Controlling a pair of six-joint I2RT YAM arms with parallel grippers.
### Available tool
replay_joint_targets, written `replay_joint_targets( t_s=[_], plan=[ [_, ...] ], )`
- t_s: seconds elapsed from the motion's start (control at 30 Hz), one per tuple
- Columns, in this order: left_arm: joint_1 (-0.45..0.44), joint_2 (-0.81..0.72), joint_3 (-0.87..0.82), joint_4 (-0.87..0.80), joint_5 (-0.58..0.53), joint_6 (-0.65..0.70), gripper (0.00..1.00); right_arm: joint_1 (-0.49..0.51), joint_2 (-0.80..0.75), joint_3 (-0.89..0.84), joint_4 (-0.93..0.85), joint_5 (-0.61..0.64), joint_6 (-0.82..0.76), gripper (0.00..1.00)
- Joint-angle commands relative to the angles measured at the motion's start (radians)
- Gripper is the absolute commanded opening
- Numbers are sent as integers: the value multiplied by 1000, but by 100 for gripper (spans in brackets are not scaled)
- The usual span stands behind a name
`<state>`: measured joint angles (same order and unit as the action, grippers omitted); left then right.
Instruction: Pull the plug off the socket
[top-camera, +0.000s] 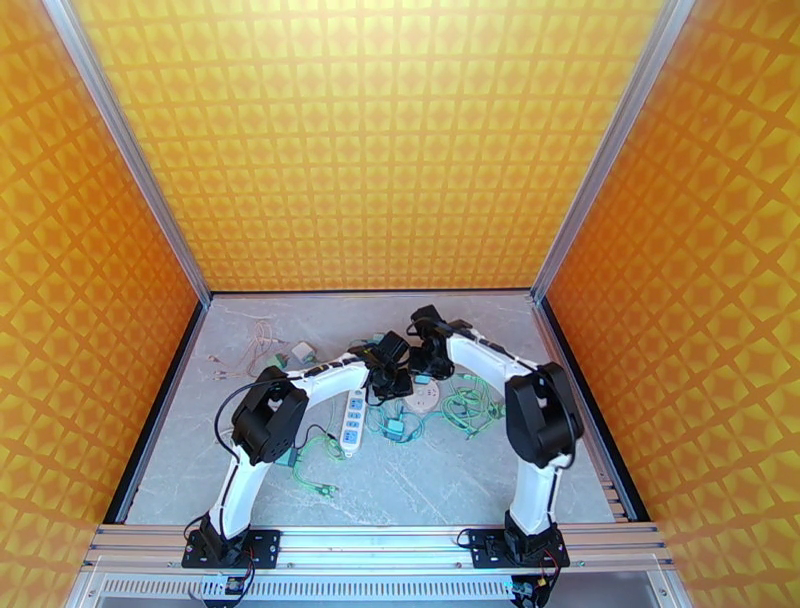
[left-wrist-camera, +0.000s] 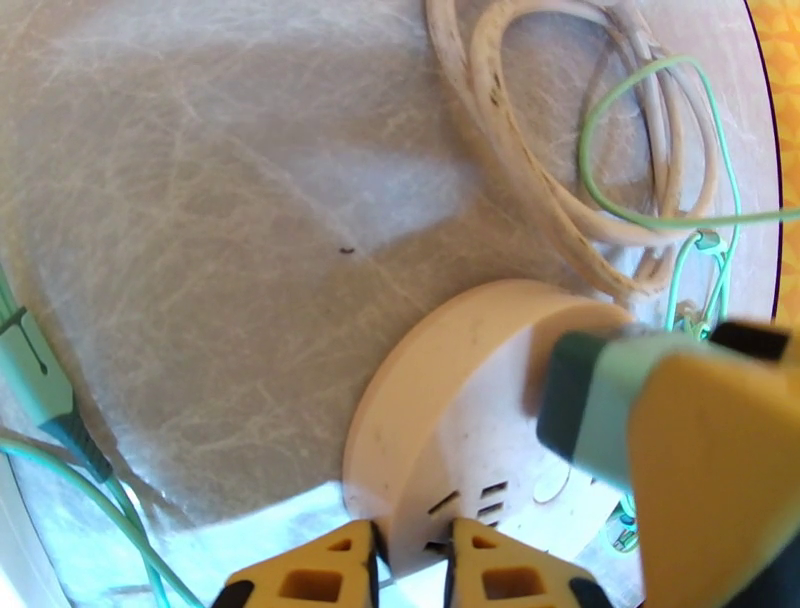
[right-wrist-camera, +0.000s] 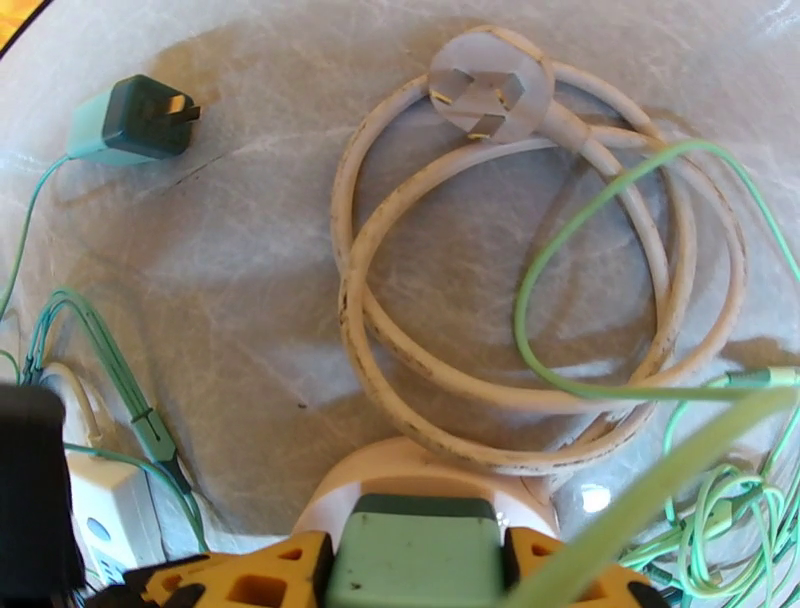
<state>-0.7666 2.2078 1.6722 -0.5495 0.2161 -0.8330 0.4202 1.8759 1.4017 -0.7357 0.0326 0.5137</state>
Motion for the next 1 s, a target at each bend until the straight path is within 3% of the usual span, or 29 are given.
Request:
replay_joint_targets(
  t_s=[0.0, 0.2, 0.6, 0.97],
  plan=[
    [-11, 150, -51, -80, -59, 5, 17, 97, -106, -82, 53, -136, 88, 22],
    [-8, 148, -16, -99, -59, 30, 18, 112, -125, -147, 95, -134, 120, 23],
    [-10, 132, -23, -104, -61, 66, 18, -1, 119, 223, -80, -199, -3, 23],
    [-2, 143, -3, -116, -63, 55, 17, 70, -92, -19, -6, -141, 79, 23]
  ],
)
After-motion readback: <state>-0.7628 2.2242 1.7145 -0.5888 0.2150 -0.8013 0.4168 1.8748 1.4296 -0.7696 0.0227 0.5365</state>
